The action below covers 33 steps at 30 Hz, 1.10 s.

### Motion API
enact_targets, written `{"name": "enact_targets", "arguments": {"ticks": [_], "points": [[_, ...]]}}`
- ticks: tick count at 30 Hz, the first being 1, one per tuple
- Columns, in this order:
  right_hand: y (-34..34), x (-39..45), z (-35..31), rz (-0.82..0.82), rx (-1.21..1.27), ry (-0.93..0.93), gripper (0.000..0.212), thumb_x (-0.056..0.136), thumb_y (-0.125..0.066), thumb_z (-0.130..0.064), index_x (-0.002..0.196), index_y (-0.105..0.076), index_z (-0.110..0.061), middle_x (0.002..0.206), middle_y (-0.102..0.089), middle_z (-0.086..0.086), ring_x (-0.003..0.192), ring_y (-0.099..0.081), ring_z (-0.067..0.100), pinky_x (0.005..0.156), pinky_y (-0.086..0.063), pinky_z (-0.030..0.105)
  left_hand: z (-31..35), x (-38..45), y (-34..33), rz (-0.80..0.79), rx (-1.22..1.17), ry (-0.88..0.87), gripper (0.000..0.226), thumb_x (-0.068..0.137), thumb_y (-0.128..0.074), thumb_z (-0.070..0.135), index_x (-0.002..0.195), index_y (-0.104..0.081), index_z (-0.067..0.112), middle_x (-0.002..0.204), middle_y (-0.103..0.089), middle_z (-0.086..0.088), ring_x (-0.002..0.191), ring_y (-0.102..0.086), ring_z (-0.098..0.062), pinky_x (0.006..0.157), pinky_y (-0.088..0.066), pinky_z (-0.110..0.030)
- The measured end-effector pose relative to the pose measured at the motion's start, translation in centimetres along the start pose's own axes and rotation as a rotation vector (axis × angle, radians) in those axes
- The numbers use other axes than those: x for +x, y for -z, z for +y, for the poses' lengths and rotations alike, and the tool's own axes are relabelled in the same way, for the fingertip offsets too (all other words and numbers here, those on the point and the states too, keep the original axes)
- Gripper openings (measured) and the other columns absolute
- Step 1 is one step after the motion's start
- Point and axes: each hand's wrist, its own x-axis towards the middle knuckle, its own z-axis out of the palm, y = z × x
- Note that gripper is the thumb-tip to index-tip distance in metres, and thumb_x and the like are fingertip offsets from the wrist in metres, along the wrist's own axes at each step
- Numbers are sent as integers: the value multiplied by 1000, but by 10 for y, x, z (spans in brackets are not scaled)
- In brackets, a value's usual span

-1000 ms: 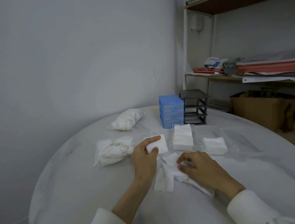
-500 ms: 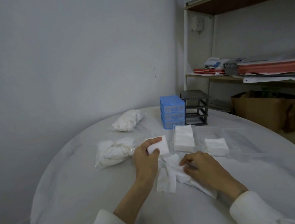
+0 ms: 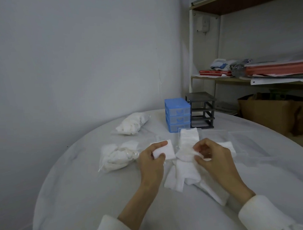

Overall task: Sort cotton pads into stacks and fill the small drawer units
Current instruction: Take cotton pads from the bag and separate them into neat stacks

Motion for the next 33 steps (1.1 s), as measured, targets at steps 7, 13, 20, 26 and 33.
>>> {"name": "enact_targets", "arguments": {"ticks": [7, 13, 20, 26, 33], "points": [[1, 2, -7, 139, 271, -17, 30, 84, -60, 5, 93, -54, -23, 90, -59, -12, 80, -59, 3, 66, -46, 6, 0, -1, -1, -65, 0, 8, 43, 80, -50, -17, 91, -68, 21, 88, -64, 11, 76, -56, -3, 62, -44, -8], [-3, 3, -6, -33, 457, -59, 24, 88, -57, 1, 91, -50, -21, 71, -58, -5, 69, -54, 9, 59, -45, 18, 0, -3, -4, -189, -38, 13, 48, 79, -51, -18, 93, -67, 24, 98, -67, 0, 84, -61, -11, 73, -51, -19], [-7, 3, -7, -47, 503, -33, 20, 85, -61, 1, 85, -50, -16, 74, -56, -2, 67, -53, 5, 60, -46, 16, 2, -6, -10, -351, -149, -18, 51, 74, -60, -22, 105, -63, 19, 98, -69, 1, 91, -66, -9, 73, -54, -22], [-4, 1, -5, -56, 416, 29, 24, 84, -61, 4, 75, -67, -17, 79, -68, -13, 76, -61, 2, 66, -47, 14, 9, -12, -9, -453, -151, -16, 58, 76, -53, -26, 114, -58, 18, 103, -66, 0, 93, -65, -3, 73, -50, -16], [-5, -1, -6, -27, 245, 72, 21, 83, -64, 0, 84, -69, -20, 93, -65, -10, 87, -59, 1, 69, -46, 9, 10, -13, -10, -480, -168, 15, 60, 71, -71, -11, 121, -56, 18, 110, -67, -1, 99, -65, -10, 78, -52, -20]]}}
